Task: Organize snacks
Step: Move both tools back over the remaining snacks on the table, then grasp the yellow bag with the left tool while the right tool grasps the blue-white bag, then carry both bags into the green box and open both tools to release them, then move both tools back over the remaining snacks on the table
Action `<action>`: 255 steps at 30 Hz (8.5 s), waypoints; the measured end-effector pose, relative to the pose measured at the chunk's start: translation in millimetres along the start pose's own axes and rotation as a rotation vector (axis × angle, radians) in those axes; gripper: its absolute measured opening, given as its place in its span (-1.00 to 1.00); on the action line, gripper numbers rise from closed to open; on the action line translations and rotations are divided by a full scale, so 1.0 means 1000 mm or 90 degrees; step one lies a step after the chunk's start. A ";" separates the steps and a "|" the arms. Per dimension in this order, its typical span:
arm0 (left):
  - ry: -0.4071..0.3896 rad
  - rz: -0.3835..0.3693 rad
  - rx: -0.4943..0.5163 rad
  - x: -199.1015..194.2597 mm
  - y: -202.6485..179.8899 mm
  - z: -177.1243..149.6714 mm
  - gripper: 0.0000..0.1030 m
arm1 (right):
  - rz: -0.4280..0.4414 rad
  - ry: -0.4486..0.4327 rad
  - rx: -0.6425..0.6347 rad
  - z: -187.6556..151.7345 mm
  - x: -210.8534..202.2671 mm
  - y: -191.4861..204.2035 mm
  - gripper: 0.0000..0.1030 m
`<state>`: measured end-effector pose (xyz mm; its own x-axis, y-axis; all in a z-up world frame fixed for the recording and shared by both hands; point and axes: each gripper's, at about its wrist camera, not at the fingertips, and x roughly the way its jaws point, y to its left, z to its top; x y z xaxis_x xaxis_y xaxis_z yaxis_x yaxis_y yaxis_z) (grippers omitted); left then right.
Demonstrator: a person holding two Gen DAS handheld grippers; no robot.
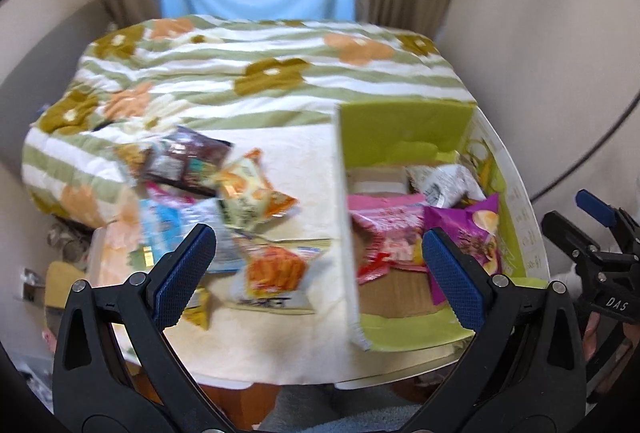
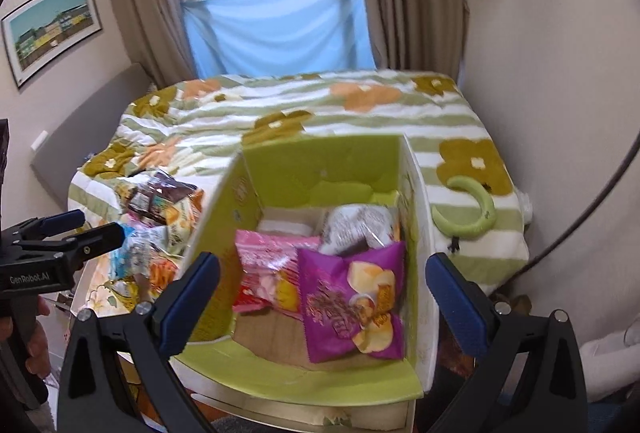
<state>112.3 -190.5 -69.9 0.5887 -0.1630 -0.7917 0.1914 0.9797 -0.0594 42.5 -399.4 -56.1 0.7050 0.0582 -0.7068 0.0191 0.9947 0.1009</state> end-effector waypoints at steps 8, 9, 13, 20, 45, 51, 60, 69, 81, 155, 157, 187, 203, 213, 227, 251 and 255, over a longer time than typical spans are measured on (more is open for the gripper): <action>-0.021 0.077 -0.080 -0.040 0.073 -0.011 0.99 | 0.083 -0.025 -0.043 0.019 0.000 0.040 0.99; -0.020 0.083 -0.090 -0.043 0.085 -0.014 0.99 | 0.094 -0.024 -0.044 0.020 0.001 0.046 0.99; -0.014 0.090 -0.112 -0.048 0.124 -0.023 0.99 | 0.129 -0.019 -0.062 0.017 0.007 0.077 0.99; 0.009 0.060 -0.090 -0.035 0.182 -0.031 0.99 | 0.146 -0.008 -0.068 0.004 0.022 0.142 0.99; 0.182 -0.184 0.185 0.130 0.233 -0.083 0.99 | 0.039 0.101 0.082 -0.060 0.140 0.266 0.99; 0.194 -0.218 0.193 0.156 0.228 -0.088 0.99 | 0.027 0.107 0.062 -0.053 0.159 0.267 0.98; 0.201 -0.181 0.089 0.146 0.233 -0.099 0.99 | 0.033 0.112 0.078 -0.047 0.171 0.248 0.99; 0.203 -0.160 -0.172 0.150 0.246 -0.088 0.99 | 0.066 0.114 0.030 -0.018 0.179 0.252 0.98; 0.271 -0.063 -0.227 0.175 0.256 -0.114 0.98 | 0.148 0.205 -0.073 -0.018 0.227 0.282 0.99; 0.077 -0.180 0.031 0.058 0.210 -0.013 -0.27 | 0.056 0.007 0.049 0.021 0.098 0.262 0.34; 0.055 -0.193 0.048 0.047 0.186 0.004 -0.27 | 0.052 -0.011 0.061 0.028 0.081 0.244 0.34; 0.092 -0.200 0.073 0.044 -0.053 -0.022 0.99 | 0.022 0.086 0.102 -0.009 0.015 -0.013 0.41; 0.046 -0.148 0.039 0.030 -0.020 -0.015 0.99 | -0.010 0.112 0.040 -0.028 0.038 0.005 0.81; 0.047 -0.117 0.038 0.026 -0.011 -0.021 0.99 | -0.006 0.077 0.049 -0.041 0.028 0.002 0.99; 0.007 -0.020 -0.050 -0.017 0.070 -0.040 0.99 | 0.041 -0.005 0.014 -0.020 -0.009 0.039 0.99; 0.064 -0.048 0.035 0.074 0.249 -0.010 0.99 | 0.007 0.040 -0.005 -0.054 0.084 0.247 0.99; 0.082 -0.063 0.076 0.114 0.254 -0.005 0.99 | -0.061 0.052 0.025 -0.069 0.116 0.256 0.99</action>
<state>224.1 40.1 -178.6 0.4583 -0.2346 -0.8573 0.3406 0.9373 -0.0745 80.2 -132.0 -160.3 0.6383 -0.0279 -0.7693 0.1125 0.9920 0.0574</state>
